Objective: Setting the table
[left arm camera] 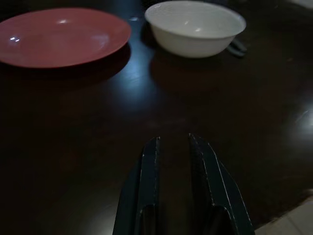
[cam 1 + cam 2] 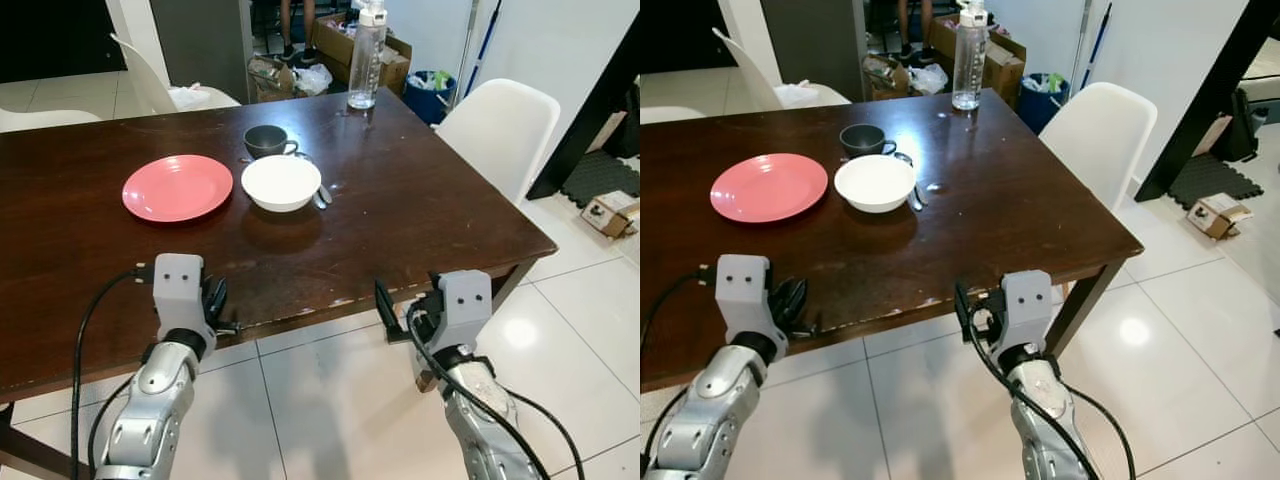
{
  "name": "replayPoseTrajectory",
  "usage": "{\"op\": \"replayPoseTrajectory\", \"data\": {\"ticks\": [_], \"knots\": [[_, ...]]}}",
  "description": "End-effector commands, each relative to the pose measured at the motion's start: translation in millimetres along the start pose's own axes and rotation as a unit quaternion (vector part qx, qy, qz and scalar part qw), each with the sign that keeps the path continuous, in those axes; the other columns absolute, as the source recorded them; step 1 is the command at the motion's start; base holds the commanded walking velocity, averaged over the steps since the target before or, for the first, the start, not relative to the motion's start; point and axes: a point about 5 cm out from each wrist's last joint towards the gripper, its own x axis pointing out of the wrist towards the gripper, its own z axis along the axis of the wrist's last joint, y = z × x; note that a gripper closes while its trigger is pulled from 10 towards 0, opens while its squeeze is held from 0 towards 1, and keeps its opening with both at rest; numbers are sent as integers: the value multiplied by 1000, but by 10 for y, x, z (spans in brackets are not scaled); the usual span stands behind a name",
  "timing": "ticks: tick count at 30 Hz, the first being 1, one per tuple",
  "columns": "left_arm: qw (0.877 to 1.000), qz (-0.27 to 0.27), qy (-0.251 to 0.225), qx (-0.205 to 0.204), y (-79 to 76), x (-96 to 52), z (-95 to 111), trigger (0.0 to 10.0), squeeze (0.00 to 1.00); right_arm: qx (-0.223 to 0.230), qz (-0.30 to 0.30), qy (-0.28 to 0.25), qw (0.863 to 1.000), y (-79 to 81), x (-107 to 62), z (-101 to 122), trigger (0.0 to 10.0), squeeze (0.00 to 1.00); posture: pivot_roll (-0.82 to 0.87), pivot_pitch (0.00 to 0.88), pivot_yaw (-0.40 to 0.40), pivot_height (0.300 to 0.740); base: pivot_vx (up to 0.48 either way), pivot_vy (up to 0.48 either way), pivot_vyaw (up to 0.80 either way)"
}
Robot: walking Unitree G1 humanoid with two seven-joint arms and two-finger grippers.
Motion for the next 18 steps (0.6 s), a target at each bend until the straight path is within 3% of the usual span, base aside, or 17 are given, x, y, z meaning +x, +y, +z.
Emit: {"op": "replayPoseTrajectory", "data": {"ticks": [1, 10, 14, 18], "knots": [[1000, -3, -2, -1, -16, -1, -6, 10000, 0, 9, -2, 8, 1000, -32, -6, -36, 10000, 0, -160, 0, 13, 740, 0, 0, 0], [1000, -5, 12, 0, -46, -12, -79, 10000, 0, 53, -12, 16, 998, -33, -3, -78, 10000, 0, -138, 0, 8, 740, 0, 0, 0], [1000, -3, 18, 4, -48, -21, -123, 10000, 0, 47, -6, 19, 999, 6, 1, -102, 10000, 0, -137, 0, 7, 740, 0, 0, 0], [999, 9, 28, 23, 49, -93, -200, 10000, 0, 9, -4, 39, 999, -7, -73, -222, 10000, 0, -131, 0, 14, 740, 0, 0, 0]]}}
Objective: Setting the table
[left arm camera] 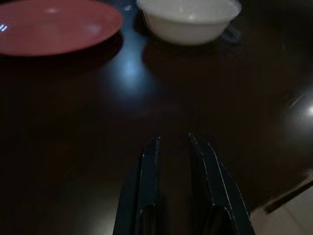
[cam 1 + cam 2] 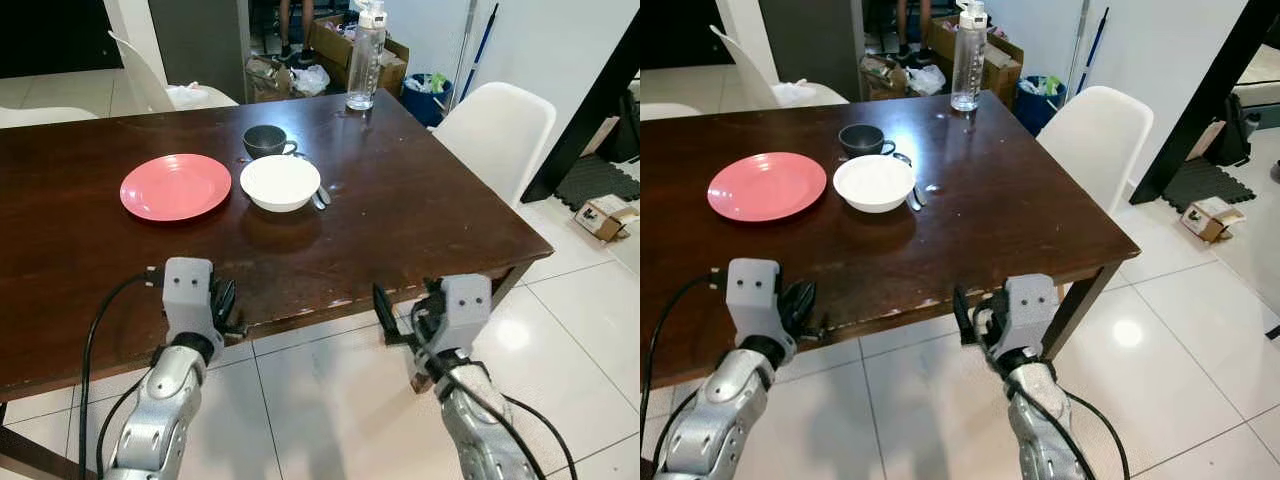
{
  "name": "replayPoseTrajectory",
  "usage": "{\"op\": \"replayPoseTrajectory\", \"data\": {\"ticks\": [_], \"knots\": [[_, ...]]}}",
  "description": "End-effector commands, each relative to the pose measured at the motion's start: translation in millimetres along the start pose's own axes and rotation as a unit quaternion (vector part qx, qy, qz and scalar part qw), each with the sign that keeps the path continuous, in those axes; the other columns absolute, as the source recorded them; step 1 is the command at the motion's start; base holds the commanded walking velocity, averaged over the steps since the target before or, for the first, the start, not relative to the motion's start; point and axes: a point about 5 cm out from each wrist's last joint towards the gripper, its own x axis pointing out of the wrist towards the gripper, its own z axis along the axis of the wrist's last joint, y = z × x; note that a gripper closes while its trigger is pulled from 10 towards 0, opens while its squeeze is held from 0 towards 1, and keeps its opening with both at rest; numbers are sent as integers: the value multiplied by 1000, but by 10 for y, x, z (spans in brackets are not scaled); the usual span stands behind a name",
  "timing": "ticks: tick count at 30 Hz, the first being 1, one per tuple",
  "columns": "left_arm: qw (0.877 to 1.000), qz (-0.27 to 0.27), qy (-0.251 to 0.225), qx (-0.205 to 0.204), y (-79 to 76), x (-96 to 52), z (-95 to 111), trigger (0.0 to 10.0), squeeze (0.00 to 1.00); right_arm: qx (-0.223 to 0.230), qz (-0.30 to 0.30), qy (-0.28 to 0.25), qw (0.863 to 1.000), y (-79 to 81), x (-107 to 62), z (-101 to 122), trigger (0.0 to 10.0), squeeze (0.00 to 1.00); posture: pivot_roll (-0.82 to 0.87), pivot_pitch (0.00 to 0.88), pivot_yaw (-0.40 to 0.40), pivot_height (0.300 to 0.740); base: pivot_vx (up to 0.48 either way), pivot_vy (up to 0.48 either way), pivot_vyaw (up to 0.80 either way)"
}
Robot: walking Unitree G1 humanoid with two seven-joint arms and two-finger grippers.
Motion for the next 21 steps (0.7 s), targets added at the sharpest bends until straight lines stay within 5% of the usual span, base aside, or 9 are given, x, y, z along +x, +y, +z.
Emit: {"op": "replayPoseTrajectory", "data": {"ticks": [1, 7, 12, 16, 21], "knots": [[1000, 4, 13, 10, 76, -65, -77, 10000, 0, -15, -3, 18, 1000, -26, -76, -104, 10000, 0, -130, 0, 17, 740, 0, 0, 0], [998, -32, 36, 29, 332, -416, -107, 10000, 0, -43, -6, 50, 998, -169, -348, -232, 10000, 0, -123, 0, 32, 740, 0, 0, 0], [992, -6, 118, 54, 541, -759, -509, 10000, 0, -46, -25, 131, 990, -264, -650, -659, 10000, 0, -111, 0, 45, 740, 0, 0, 0], [983, 28, 174, 47, 627, -839, -836, 10000, 0, -37, -40, 177, 983, -299, -744, -903, 10000, 0, -104, 0, 50, 740, 0, 0, 0], [955, 108, 277, 0, 634, -824, -1409, 10000, 0, -33, -52, 279, 958, -308, -793, -1369, 10000, 0, -108, 0, 57, 740, 0, 0, 0]]}}
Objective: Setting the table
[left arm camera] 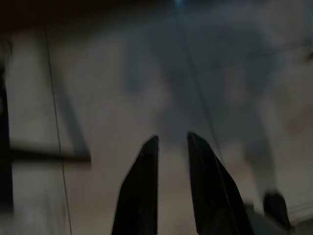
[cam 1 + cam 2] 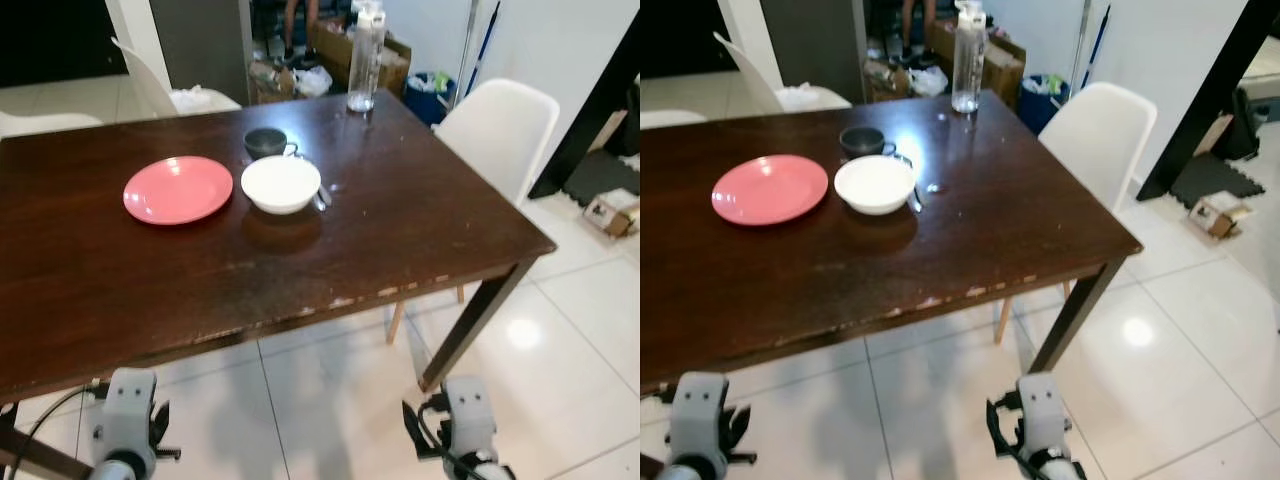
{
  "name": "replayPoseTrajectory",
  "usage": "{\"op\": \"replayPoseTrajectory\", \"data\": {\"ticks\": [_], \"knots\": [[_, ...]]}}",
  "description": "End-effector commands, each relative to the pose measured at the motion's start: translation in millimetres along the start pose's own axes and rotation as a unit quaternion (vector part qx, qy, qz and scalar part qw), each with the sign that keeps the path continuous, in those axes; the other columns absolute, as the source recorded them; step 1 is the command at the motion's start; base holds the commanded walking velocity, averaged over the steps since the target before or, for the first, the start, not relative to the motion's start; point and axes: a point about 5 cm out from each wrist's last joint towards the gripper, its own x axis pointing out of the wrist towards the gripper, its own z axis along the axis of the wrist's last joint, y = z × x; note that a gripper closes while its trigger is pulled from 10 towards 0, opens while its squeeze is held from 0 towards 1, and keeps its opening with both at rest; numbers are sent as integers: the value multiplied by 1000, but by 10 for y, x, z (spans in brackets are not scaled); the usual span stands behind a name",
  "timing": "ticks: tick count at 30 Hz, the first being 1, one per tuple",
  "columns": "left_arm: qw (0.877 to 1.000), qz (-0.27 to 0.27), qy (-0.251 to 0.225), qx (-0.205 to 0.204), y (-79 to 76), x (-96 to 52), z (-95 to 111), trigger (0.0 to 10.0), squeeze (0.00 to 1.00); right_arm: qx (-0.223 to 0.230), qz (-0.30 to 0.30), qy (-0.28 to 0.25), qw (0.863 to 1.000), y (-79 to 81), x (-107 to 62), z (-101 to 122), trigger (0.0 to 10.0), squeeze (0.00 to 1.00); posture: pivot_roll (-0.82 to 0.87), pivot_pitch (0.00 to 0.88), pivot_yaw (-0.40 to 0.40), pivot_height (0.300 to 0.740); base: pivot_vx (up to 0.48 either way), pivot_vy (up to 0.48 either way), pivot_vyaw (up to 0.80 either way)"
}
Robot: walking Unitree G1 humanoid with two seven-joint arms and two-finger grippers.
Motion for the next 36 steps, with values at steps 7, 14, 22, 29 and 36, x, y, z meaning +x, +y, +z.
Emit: {"op": "replayPoseTrajectory", "data": {"ticks": [7, 14, 22, 29, 36], "knots": [[998, -25, 47, 13, -204, 129, -119, 10000, 0, -13, 23, 19, 999, 134, 102, -29, 10000, 0, -107, 0, 58, 740, 0, 0, 0], [994, -58, 77, 43, -324, 176, -269, 10000, 0, -2, 30, 20, 999, 224, 112, -118, 10000, 0, -104, 0, 76, 740, 0, 0, 0], [994, -47, 82, 48, -241, 203, -302, 10000, 0, 5, 24, 29, 999, 235, 53, -250, 10000, 0, -105, 0, 84, 740, 0, 0, 0], [995, -44, 82, 48, -226, 224, -321, 10000, 0, -2, 29, 27, 999, 222, 77, -245, 10000, 0, -101, 0, 74, 740, 0, 0, 0], [995, -43, 78, 46, -219, 239, -319, 10000, 0, 2, 26, 11, 1000, 224, 126, -167, 10000, 0, -103, 0, 75, 740, 0, 0, 0]]}}
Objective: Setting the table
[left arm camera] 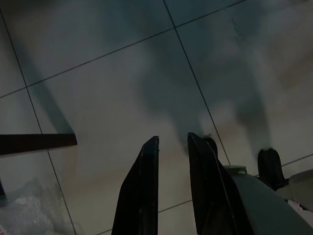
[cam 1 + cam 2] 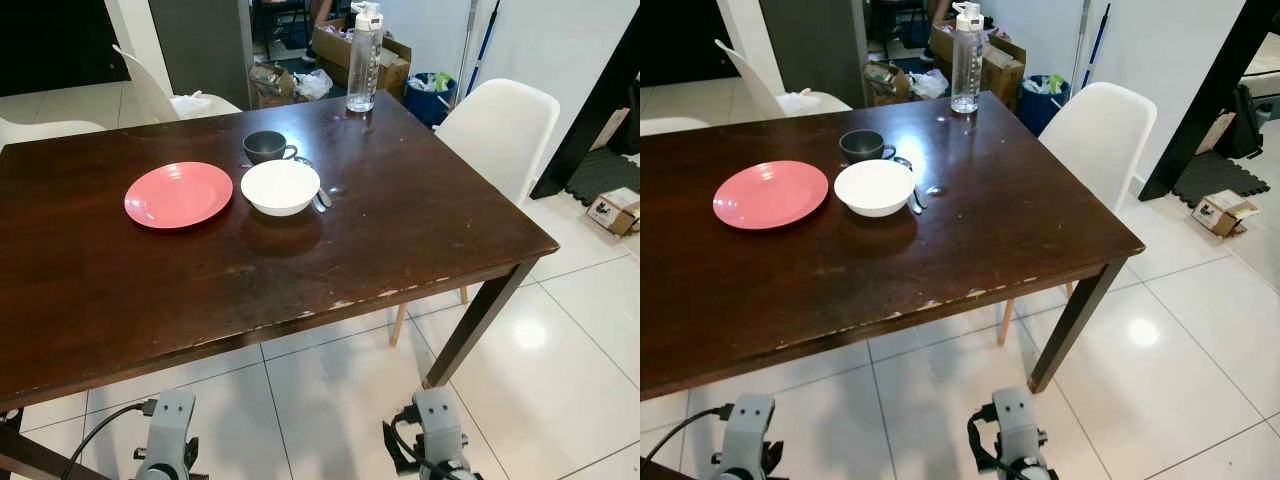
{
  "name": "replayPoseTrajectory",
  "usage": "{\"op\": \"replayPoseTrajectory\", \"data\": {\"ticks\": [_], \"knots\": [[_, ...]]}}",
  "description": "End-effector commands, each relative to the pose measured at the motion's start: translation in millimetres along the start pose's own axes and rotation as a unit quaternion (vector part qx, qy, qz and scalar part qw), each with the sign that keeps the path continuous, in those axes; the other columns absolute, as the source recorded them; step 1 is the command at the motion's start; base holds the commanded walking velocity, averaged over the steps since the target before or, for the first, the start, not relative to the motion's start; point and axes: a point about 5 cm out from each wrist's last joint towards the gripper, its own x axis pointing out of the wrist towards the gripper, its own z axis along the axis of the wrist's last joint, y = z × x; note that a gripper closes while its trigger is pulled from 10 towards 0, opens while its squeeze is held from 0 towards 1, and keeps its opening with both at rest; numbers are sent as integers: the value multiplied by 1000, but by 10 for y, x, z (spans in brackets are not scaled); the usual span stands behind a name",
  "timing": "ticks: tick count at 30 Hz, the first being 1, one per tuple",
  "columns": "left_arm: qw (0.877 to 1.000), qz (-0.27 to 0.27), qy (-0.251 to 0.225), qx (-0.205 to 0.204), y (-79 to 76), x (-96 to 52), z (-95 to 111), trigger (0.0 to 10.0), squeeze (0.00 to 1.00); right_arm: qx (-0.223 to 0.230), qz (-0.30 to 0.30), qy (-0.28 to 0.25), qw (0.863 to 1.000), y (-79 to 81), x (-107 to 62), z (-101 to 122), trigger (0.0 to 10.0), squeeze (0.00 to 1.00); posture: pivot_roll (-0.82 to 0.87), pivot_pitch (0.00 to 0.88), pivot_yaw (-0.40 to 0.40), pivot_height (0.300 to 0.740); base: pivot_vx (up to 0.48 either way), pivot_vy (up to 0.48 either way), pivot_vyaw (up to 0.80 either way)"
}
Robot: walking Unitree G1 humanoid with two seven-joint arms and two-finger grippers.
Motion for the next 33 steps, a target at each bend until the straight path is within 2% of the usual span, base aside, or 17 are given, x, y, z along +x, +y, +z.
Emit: {"op": "replayPoseTrajectory", "data": {"ticks": [1, 19, 23, 26, 27, 29, 30, 31, 33], "knots": [[1000, 5, 6, 2, 36, -5, -46, 10000, 0, 9, -3, 2, 1000, 14, -5, -28, 10000, 0, -102, 0, 75, 740, 0, 0, 0], [1000, 5, -1, -2, 7, 29, -26, 10000, 0, 6, -7, -2, 1000, -16, 3, -23, 10000, 0, -109, 0, 70, 740, 0, 0, 0], [1000, 7, -11, -3, 44, 8, -17, 10000, 0, 7, -9, -4, 1000, -26, -3, -27, 10000, 0, -111, 0, 70, 740, 0, 0, 0], [998, 8, -48, 27, 236, -142, -15, 10000, 0, 13, -20, -18, 1000, -90, -63, -28, 10000, 0, -107, 0, 70, 740, 0, 0, 0], [998, 8, -48, 27, 236, -142, -15, 10000, 0, 13, -20, -18, 1000, -90, -63, -28, 10000, 0, -107, 0, 70, 740, 0, 0, 0], [996, 11, -80, 44, 469, -393, -13, 10000, 0, 12, -28, -40, 999, -168, -177, -35, 10000, 0, -89, 0, 64, 740, 0, 0, 0], [996, 11, -80, 44, 469, -393, -13, 10000, 0, 12, -28, -40, 999, -168, -177, -35, 10000, 0, -89, 0, 64, 740, 0, 0, 0], [994, 11, -100, 39, 564, -524, 43, 10000, 0, 10, -28, -60, 998, -183, -215, 20, 10000, 0, -86, 0, 63, 740, 0, 0, 0], [994, 9, -105, 37, 579, -556, 62, 10000, 0, 10, -28, -65, 997, -189, -225, 38, 10000, 0, -80, 4, 59, 740, 0, 0, 0]]}}
